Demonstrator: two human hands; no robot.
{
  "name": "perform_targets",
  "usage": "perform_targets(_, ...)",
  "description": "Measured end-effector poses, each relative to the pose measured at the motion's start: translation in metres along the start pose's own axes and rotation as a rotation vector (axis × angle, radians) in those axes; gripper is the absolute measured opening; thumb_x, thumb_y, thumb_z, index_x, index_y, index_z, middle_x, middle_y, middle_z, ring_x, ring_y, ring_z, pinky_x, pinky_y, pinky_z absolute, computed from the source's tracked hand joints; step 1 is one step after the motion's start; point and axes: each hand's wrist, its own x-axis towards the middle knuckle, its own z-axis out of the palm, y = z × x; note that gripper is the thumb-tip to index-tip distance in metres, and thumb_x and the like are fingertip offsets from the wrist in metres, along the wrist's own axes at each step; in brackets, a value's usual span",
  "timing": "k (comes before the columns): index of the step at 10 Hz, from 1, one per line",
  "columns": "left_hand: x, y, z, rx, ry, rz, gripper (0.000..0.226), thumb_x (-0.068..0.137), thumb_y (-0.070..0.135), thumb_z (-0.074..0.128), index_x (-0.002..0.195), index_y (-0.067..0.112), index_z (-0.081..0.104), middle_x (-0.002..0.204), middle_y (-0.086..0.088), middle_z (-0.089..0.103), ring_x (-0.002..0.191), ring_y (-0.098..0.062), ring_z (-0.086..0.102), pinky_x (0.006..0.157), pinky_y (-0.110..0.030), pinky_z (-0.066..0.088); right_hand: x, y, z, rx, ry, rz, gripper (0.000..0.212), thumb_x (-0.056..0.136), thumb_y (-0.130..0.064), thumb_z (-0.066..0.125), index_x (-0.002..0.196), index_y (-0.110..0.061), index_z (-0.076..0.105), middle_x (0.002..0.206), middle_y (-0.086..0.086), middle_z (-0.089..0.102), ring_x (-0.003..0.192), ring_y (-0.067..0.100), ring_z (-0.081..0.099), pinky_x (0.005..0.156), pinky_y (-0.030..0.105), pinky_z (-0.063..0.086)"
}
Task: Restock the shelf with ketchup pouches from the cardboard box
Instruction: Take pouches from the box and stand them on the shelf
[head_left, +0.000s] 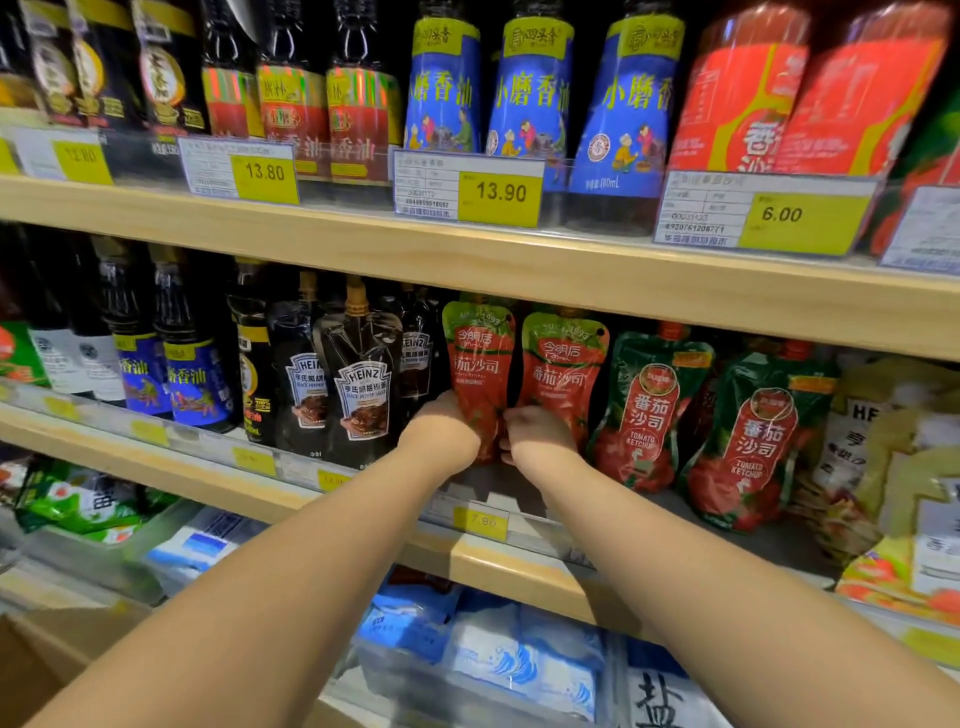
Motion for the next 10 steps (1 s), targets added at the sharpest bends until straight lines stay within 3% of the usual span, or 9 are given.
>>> perform_targets(1,-0.008,0.002,-0.001,0.025,-0.015,-0.003,0.037,0.094,0.016,0.04,0.128,0.002,0.045,0.13,-0.021,0.053,0.116,-0.037,0.053,0.096,-0.041,0.046,-0.001,-0.001,0.001,0.006,0.025,0.002,0.032,0.09,-0.014,0.043,0.114,-0.004,0.061,0.102,0.01,0.062,0.095,0.025,0.06,0.093,0.044,0.051)
perform_targets(2,-0.012,-0.004,0.0,-0.128,0.071,0.048,0.033,0.091,0.009,0.042,0.121,0.003,0.052,0.123,-0.02,0.059,0.108,-0.035,0.057,0.084,-0.035,0.048,-0.005,-0.004,0.002,0.002,0.068,0.006,0.035,0.093,-0.016,0.039,0.121,-0.011,0.059,0.126,0.012,0.06,0.112,0.031,0.058,0.099,0.045,0.047)
perform_targets(3,-0.023,-0.019,-0.003,-0.375,0.22,0.09,0.042,0.087,0.006,0.042,0.127,0.012,0.053,0.127,-0.012,0.059,0.111,-0.03,0.056,0.089,-0.03,0.045,-0.023,-0.005,0.005,0.048,0.12,-0.131,0.029,0.089,-0.017,0.047,0.115,-0.02,0.061,0.114,0.003,0.065,0.106,0.026,0.06,0.095,0.042,0.049)
perform_targets(4,-0.041,-0.047,-0.005,-0.513,0.392,0.09,0.042,0.086,0.007,0.037,0.122,0.019,0.055,0.128,-0.005,0.056,0.116,-0.023,0.055,0.098,-0.03,0.041,-0.055,-0.01,0.017,0.044,0.128,-0.288,0.012,0.085,-0.023,0.053,0.094,-0.028,0.059,0.081,-0.013,0.058,0.081,0.009,0.059,0.074,0.025,0.052)
perform_targets(5,-0.065,-0.09,-0.001,-0.645,0.524,0.044,0.036,0.082,0.009,0.039,0.109,0.025,0.057,0.115,0.0,0.06,0.105,-0.023,0.06,0.096,-0.042,0.046,-0.086,-0.01,0.043,0.058,0.116,-0.359,0.005,0.083,-0.026,0.056,0.082,-0.031,0.057,0.067,-0.013,0.053,0.062,-0.002,0.052,0.056,0.009,0.04)
perform_targets(6,-0.093,-0.154,0.018,-0.654,0.545,-0.148,0.025,0.084,0.01,0.046,0.102,0.023,0.059,0.108,-0.005,0.063,0.099,-0.025,0.06,0.089,-0.034,0.047,-0.115,0.007,0.087,0.06,-0.01,-0.257,0.013,0.082,-0.029,0.057,0.07,-0.028,0.054,0.066,-0.008,0.056,0.061,0.008,0.052,0.058,0.018,0.041)
perform_targets(7,-0.121,-0.227,0.044,-0.513,0.334,-0.326,0.024,0.085,0.012,0.052,0.107,0.013,0.061,0.111,-0.008,0.064,0.1,-0.024,0.059,0.082,-0.025,0.04,-0.138,0.036,0.136,-0.026,-0.194,-0.149,0.016,0.083,-0.031,0.058,0.068,-0.026,0.055,0.064,-0.005,0.056,0.055,0.011,0.051,0.053,0.023,0.041)
perform_targets(9,-0.177,-0.354,0.057,-0.143,0.083,-0.439,0.02,0.086,0.015,0.05,0.101,0.008,0.062,0.105,-0.016,0.069,0.098,-0.033,0.064,0.085,-0.038,0.05,-0.172,0.09,0.223,-0.19,-0.652,0.081,0.005,0.088,-0.023,0.052,0.084,-0.02,0.051,0.067,0.002,0.055,0.046,0.014,0.052,0.04,0.021,0.045)
perform_targets(10,-0.2,-0.388,0.067,-0.039,-0.218,-0.516,0.024,0.088,0.012,0.046,0.103,0.002,0.062,0.109,-0.019,0.067,0.103,-0.032,0.062,0.084,-0.034,0.048,-0.185,0.108,0.261,-0.329,-0.792,0.102,0.007,0.089,-0.018,0.048,0.083,-0.016,0.052,0.07,0.008,0.056,0.047,0.015,0.051,0.043,0.022,0.044)
